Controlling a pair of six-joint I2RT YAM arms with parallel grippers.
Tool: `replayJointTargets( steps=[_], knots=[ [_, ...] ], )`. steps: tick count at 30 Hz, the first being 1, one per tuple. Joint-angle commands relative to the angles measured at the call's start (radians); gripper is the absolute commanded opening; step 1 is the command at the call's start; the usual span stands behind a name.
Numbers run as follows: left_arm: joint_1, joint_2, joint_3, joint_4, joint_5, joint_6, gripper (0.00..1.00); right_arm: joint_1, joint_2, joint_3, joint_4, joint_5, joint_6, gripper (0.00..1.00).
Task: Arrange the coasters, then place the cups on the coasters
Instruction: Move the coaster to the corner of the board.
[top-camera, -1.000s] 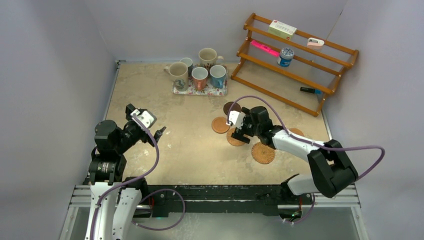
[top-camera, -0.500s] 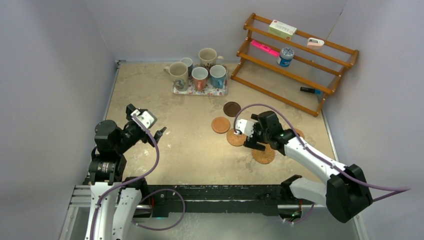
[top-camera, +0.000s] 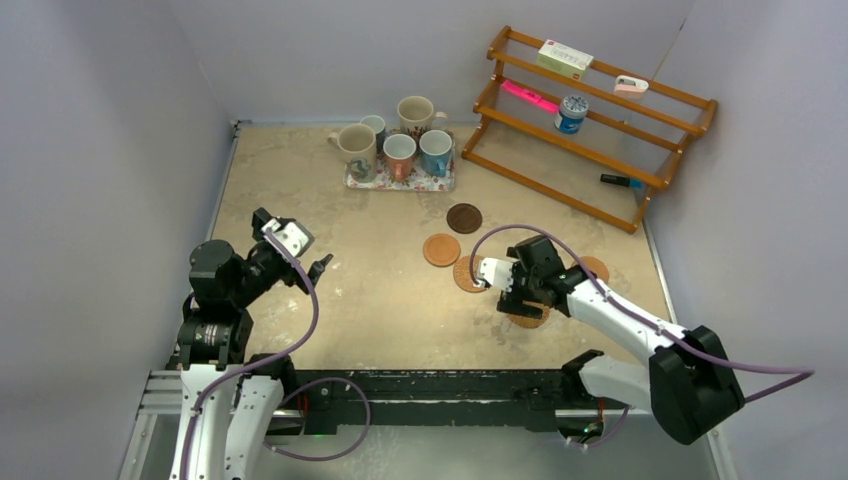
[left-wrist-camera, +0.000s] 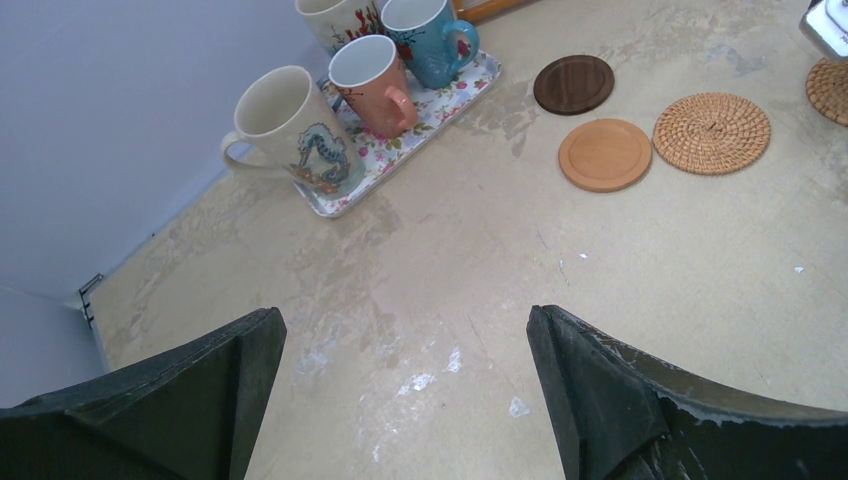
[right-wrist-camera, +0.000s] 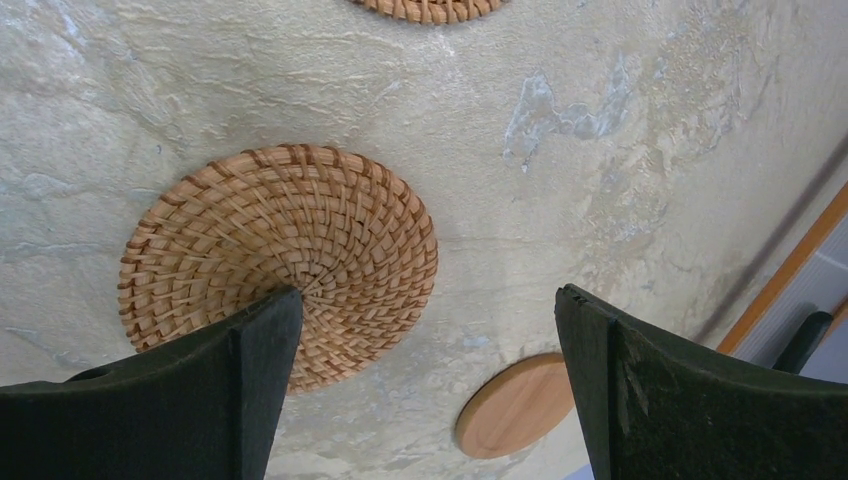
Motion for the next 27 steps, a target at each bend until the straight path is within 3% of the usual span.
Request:
replayJointTargets(
  steps=[1,8,21,27],
  knots=[
    [-0.005,0.001,-0.003,0.011,0.019,0.024,1.00,-0.001,0.025,-0.042,-0.011,-0.077,-0.049,0.99],
    [-0.004,0.004,-0.004,0.011,0.017,0.025,1.00,0.048,0.101,-0.024,0.023,-0.242,-0.030,0.99],
    [-0.004,0.015,0.010,0.010,-0.009,0.019,1.00,0.443,0.172,-0.022,0.209,-0.245,0.044,0.99],
    [-0.004,0.042,0.023,0.019,-0.033,0.022,1.00,0.473,0.246,0.084,0.297,-0.356,0.019,0.99]
  ],
)
